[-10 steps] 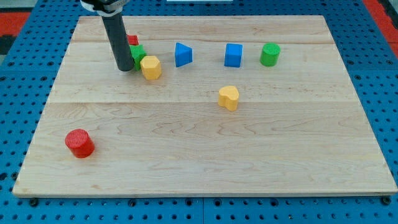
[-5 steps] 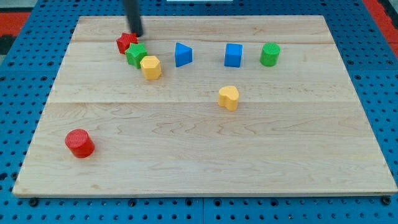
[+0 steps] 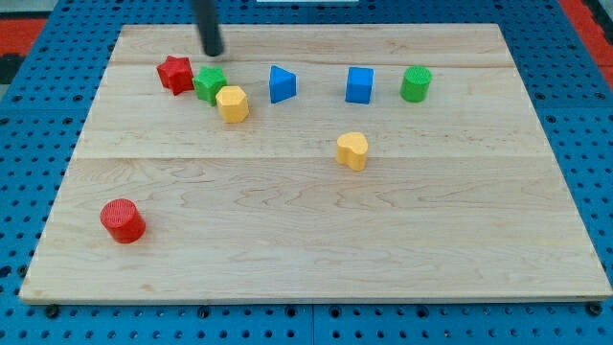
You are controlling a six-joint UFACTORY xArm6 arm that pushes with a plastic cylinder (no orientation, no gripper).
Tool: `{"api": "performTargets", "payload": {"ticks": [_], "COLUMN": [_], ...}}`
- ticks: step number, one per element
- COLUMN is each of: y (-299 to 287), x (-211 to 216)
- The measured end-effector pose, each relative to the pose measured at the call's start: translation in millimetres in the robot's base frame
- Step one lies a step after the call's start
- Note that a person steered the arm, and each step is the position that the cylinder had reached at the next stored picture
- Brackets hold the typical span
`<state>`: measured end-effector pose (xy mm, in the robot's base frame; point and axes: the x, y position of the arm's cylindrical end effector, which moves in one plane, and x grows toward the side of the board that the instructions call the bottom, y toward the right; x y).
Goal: Move the red star to the center left
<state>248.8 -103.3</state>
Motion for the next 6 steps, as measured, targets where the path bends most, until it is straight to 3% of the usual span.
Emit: {"api": "performTargets", "payload": {"ticks": [2, 4, 6], "y": [-63, -90, -68], "x": [25, 81, 142]}}
